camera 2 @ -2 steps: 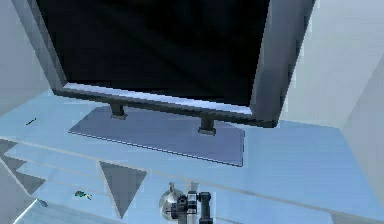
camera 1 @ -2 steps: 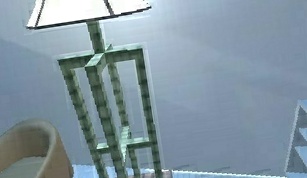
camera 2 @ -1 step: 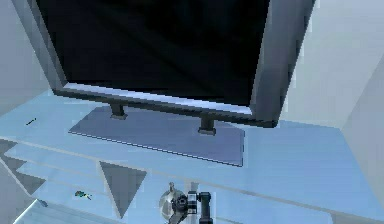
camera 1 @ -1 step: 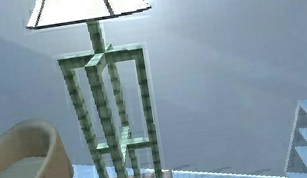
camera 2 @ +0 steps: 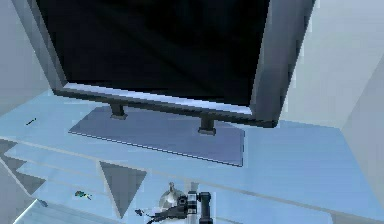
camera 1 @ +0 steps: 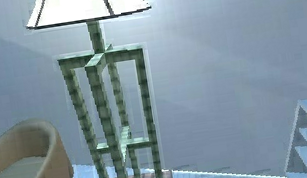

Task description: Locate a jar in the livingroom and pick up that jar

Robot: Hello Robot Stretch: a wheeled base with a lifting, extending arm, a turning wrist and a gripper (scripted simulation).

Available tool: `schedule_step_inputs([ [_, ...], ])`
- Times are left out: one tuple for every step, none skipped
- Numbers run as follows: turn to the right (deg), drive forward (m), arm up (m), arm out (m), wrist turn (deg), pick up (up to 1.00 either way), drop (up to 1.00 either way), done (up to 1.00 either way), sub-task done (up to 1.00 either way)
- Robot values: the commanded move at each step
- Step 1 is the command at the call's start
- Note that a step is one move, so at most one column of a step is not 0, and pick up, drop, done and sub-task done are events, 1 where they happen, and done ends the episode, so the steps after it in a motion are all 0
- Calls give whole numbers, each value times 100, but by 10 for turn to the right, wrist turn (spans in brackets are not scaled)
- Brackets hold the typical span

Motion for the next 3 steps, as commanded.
schedule_step_inputs([
  [0, 0, 0, 0, 450, 0, 0, 0, 0],
  [0, 0, 0, 0, 240, 0, 0, 0, 0],
  [0, 0, -30, 0, 0, 0, 0, 0, 0],
])
